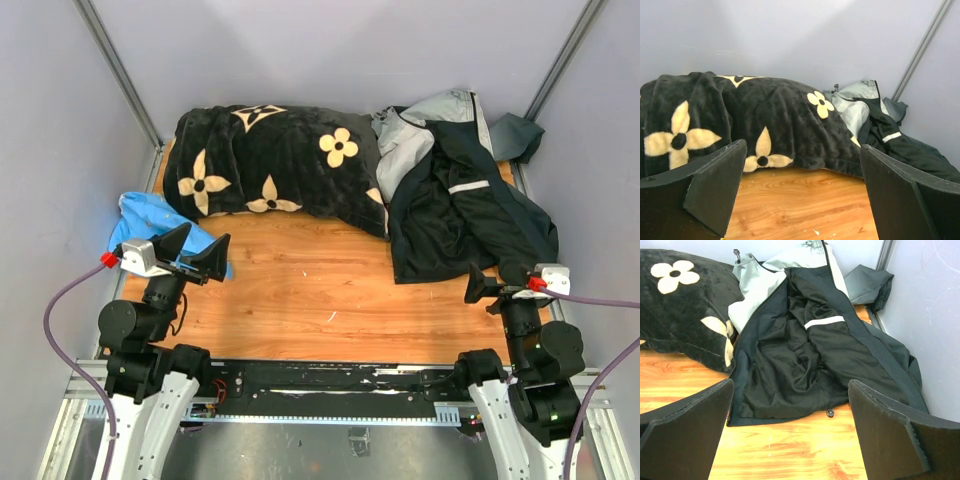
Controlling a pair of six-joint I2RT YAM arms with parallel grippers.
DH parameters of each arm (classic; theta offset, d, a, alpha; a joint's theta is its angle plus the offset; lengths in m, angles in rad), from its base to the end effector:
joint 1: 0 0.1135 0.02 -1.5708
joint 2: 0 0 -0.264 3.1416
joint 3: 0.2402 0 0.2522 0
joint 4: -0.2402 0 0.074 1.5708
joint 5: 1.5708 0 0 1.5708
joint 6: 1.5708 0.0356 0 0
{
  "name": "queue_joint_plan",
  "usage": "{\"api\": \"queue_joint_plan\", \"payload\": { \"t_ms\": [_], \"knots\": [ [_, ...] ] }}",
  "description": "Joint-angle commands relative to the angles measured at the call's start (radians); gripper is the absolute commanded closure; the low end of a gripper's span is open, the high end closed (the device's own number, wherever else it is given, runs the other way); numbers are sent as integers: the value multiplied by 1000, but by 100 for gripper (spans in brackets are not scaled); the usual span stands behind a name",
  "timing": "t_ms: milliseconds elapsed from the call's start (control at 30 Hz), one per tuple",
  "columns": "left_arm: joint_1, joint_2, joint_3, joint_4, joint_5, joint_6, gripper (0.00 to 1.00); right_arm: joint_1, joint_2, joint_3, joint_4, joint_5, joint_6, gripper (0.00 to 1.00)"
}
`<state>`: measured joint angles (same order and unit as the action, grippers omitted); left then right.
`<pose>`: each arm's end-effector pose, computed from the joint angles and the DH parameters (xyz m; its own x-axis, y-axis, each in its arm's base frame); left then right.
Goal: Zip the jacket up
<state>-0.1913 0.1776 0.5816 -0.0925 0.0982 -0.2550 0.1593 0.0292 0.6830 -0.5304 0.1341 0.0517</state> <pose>0.0641 -0.0160 0.3451 0.2203 -0.2984 -0.9287 0.3477 0.9136 -0.2110 0.0230 -0.0011 0.3313 0.1200 0.0712 -0.9902 -0.0324 0.9972 0.0677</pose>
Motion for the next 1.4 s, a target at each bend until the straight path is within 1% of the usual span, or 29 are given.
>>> {"api": "queue_joint_plan", "payload": {
  "t_ms": [0,167,300,400,567,700,800,900,1000,1067,1200,1367],
  "knots": [
    [9,-6,-10,49,40,7,1,-35,-6,-2,0,-15,11,2],
    [6,34,-15,92,107,-22,1,-37,-13,-3,0,-24,18,2],
    [6,90,11,76,145,-20,1,-37,25,12,-14,-74,59,2],
    [6,114,19,64,172,-19,1,-37,98,34,-19,-129,111,2],
    [4,139,19,39,197,-21,1,-37,252,31,-6,-275,159,2],
    [3,152,11,15,191,-9,1,-38,337,-63,97,-347,166,1],
    [1,150,13,-20,129,16,1,-37,426,-115,175,-378,166,2],
    [-3,146,12,-30,91,22,1,-24,554,-157,271,-379,182,1],
    [-10,141,10,-35,70,22,1,13,727,-160,352,-308,177,2],
    [-15,144,9,-37,67,22,1,48,873,-132,374,-247,163,1],
    [-28,142,8,-42,66,23,1,118,1112,-41,389,-154,143,1],
    [-49,134,7,-47,57,28,1,131,1362,101,381,-150,144,2]
  ]
}}
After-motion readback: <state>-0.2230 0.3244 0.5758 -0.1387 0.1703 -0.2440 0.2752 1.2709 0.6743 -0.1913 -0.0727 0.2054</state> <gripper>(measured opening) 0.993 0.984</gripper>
